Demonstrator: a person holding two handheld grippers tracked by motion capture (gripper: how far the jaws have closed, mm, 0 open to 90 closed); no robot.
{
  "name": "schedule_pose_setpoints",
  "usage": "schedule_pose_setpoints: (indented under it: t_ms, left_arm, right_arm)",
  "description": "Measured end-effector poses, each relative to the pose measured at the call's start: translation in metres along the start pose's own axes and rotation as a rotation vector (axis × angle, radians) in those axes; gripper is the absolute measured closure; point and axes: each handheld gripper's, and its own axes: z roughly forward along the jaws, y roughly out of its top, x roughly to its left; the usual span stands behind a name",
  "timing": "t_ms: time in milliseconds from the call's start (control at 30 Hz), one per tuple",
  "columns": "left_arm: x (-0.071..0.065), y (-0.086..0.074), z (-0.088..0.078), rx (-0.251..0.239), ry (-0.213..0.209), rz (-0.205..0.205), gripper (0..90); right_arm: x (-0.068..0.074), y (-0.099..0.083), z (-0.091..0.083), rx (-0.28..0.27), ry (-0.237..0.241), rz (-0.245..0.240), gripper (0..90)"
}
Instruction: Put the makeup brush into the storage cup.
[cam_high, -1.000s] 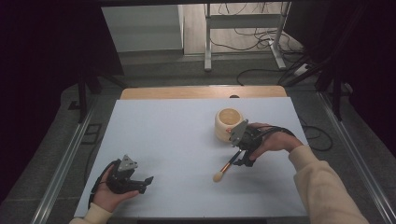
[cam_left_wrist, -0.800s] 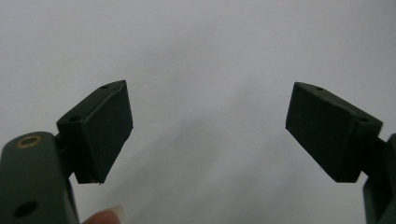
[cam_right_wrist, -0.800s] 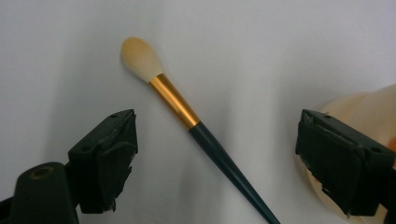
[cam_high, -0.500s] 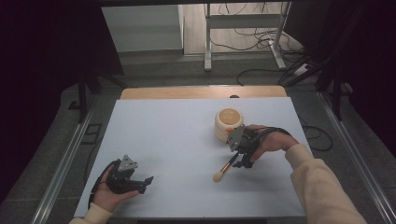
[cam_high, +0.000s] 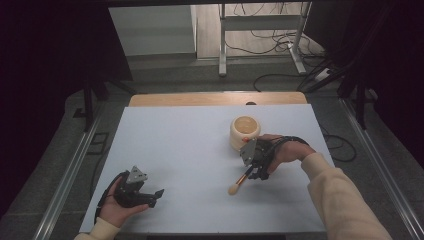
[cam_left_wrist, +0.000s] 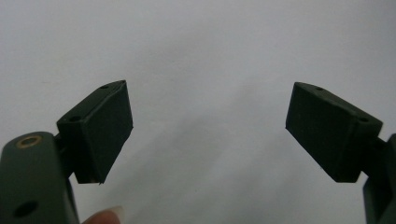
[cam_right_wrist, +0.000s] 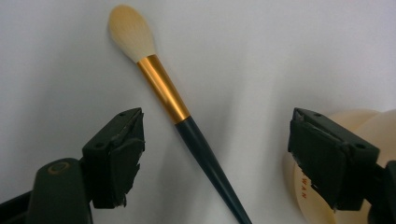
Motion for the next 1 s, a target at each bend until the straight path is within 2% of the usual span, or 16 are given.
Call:
schedule_pose_setpoints:
  t_ms: [300, 1000]
  left_arm:
    - [-0.001, 0.0, 0.001, 0.003, 0.001, 0.002, 15.8]
    - [0.0, 0.0, 0.0, 0.002, 0.0, 0.004, 15.8]
  right_arm:
    - [0.001, 0.006, 0.008, 0.027, 0.065, -0.045, 25.8]
    - [0.0, 0.011, 0.024, 0.051, 0.146, -0.084, 35.9]
